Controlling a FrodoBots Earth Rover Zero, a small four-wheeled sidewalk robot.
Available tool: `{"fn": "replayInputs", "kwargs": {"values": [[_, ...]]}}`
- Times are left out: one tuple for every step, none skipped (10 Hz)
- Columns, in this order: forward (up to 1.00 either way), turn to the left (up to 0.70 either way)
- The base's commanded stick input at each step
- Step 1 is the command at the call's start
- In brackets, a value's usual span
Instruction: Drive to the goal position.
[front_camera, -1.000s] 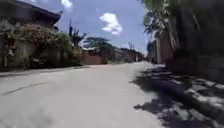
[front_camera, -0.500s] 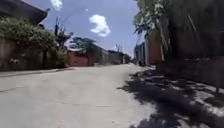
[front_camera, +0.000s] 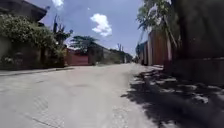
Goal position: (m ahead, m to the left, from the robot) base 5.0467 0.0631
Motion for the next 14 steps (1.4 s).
{"fn": "replayInputs", "kwargs": {"values": [[1.0, -0.39], [1.0, -0.4], [1.0, -0.4], [1.0, -0.4], [1.0, -0.15], [1.0, 0.0], [1.0, 0.0], [1.0, 0.0], [1.0, 0.0], [1.0, 0.0], [1.0, 0.0], [1.0, 0.0], [1.0, 0.0], [1.0, 0.0]]}}
